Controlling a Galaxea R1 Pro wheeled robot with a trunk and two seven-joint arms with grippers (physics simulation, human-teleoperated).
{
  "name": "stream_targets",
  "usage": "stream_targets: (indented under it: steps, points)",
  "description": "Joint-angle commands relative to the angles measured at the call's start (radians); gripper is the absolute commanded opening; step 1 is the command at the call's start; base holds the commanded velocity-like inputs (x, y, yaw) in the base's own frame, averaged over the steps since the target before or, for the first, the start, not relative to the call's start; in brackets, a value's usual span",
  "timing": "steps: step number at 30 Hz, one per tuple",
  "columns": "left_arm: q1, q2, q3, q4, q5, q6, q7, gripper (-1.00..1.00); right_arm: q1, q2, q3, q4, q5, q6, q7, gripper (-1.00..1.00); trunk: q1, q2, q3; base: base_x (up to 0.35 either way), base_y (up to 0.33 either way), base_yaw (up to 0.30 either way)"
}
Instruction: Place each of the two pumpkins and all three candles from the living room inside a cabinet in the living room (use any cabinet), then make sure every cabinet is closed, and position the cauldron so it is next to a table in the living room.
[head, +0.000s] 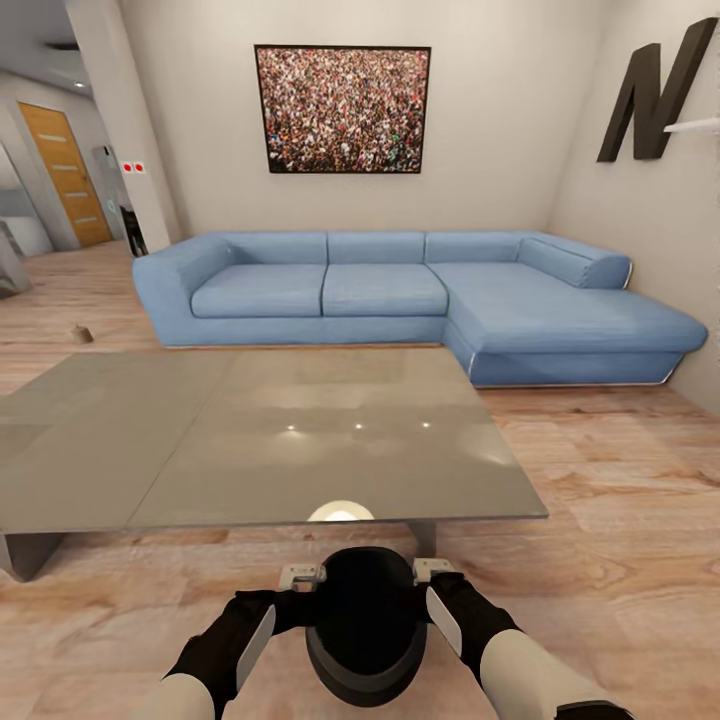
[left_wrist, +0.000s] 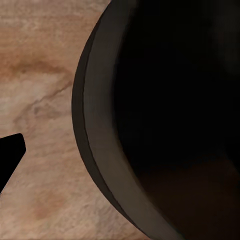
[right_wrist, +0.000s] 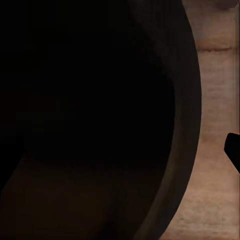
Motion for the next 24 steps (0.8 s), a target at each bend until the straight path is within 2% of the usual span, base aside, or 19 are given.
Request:
stream_targets:
  steps: [1,3,7,10,15,24]
  points:
    - [0.000,0.001,-0.002,-0.003,0.005,0.006,0.000,1.00,0.000,0.000,0.003,-0.002,-0.006,0.005,0.000,1.00,-0.001,0.000,0.003,0.000,0.000,0.000]
    - [0.000,0.001,-0.001,-0.014,0.005,0.017,0.000,1.00,0.000,0.000,0.003,-0.002,-0.006,0.005,0.000,1.00,-0.002,0.000,0.011,0.000,0.000,0.000]
    - [0.000,0.001,-0.001,-0.045,0.005,0.107,-0.002,1.00,0.000,0.000,0.003,-0.002,-0.007,0.005,0.000,1.00,-0.003,0.001,0.026,0.000,0.000,0.000]
    - [0.000,0.001,-0.001,-0.054,0.005,0.132,-0.004,1.00,0.000,0.000,0.003,-0.002,-0.007,0.005,0.000,1.00,-0.005,0.002,0.038,0.000,0.000,0.000]
    - [0.000,0.001,-0.002,-0.056,0.005,0.137,-0.003,1.00,0.000,0.000,0.003,-0.002,-0.007,0.005,-0.001,1.00,-0.007,0.003,0.057,-0.005,0.000,0.000]
    - [0.000,0.003,-0.002,-0.057,0.004,0.139,-0.003,1.00,0.000,0.000,0.003,-0.002,-0.006,0.006,-0.001,1.00,-0.011,0.005,0.092,-0.112,0.000,0.000]
